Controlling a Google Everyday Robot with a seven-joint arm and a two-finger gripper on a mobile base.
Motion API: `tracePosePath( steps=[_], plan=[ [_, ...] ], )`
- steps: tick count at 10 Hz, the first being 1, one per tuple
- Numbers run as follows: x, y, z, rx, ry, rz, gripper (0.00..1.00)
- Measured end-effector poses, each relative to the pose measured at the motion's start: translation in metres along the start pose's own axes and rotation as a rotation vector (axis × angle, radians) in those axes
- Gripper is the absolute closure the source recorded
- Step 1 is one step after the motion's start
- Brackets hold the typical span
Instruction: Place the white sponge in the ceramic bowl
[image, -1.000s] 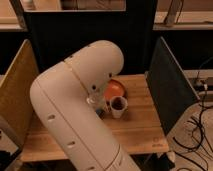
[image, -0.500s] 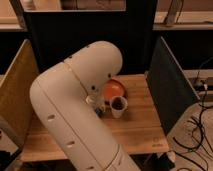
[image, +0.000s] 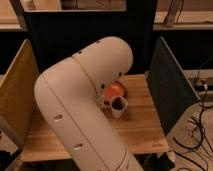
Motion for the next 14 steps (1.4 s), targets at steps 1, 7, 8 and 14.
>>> tracePosePath(
  steps=[1,7,8,14],
  plan=[
    [-0.003,-0.002,-0.015,-0.014,-0.036,0.000,1.00],
    [-0.040,-0.043,-0.106,-0.018,-0.263,0.060,1.00],
    [-0.051,-0.053,-0.113,0.005,-0.280,0.068,1.00],
    [-0.109,-0.081,-0.126,0.104,-0.256,0.039,0.94]
  ],
)
